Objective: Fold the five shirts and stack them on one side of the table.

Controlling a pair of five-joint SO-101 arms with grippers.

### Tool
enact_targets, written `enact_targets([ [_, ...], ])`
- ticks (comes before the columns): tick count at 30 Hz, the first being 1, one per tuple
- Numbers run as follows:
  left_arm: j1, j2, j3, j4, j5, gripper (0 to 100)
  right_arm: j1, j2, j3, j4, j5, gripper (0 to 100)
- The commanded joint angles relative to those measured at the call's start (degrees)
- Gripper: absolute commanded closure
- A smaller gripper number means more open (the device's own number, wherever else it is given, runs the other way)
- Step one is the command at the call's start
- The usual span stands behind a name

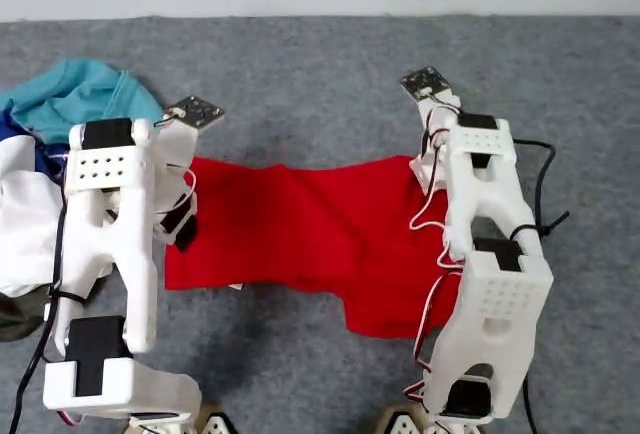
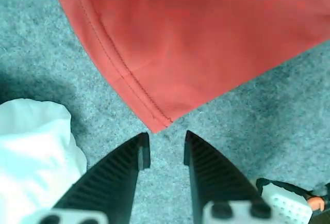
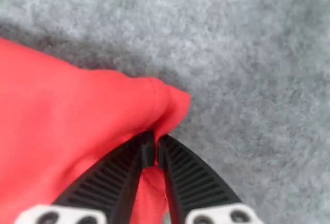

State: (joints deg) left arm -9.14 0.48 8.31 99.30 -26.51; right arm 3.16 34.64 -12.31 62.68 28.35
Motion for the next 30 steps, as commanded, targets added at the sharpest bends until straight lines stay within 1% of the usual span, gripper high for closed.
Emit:
enact_targets([
  [1,0.1,-1.9,-1.7,1.1,-0.2,89,4.7,-2.2,-4.4,5.0,-2.1,98.8],
  [4,0.1,-1.9,-1.7,1.1,-0.2,89,7.5,-3.8,-5.8,7.3,-2.2,98.8],
  [9,0.1,-1.9,-1.7,1.1,-0.2,89,10.7,-5.8,-5.8,7.9,-2.2,98.8],
  [17,0.1,-1.9,-1.7,0.7,0.3,89,13.4,-6.1,-5.6,8.0,-2.2,98.8],
  [20,0.1,-1.9,-1.7,-5.5,4.9,89,13.7,-5.8,-5.5,8.4,-2.2,98.8],
  [26,0.1,1.0,-1.2,-27.0,16.7,88,13.6,-6.2,-5.6,11.6,-2.4,98.3],
  [28,0.2,4.8,-0.4,-32.4,18.5,88,13.7,-6.3,-5.6,11.8,-3.2,98.0],
  [30,0.1,9.6,-0.5,-35.7,18.9,88,13.7,-6.3,-5.8,13.6,-3.3,94.3],
])
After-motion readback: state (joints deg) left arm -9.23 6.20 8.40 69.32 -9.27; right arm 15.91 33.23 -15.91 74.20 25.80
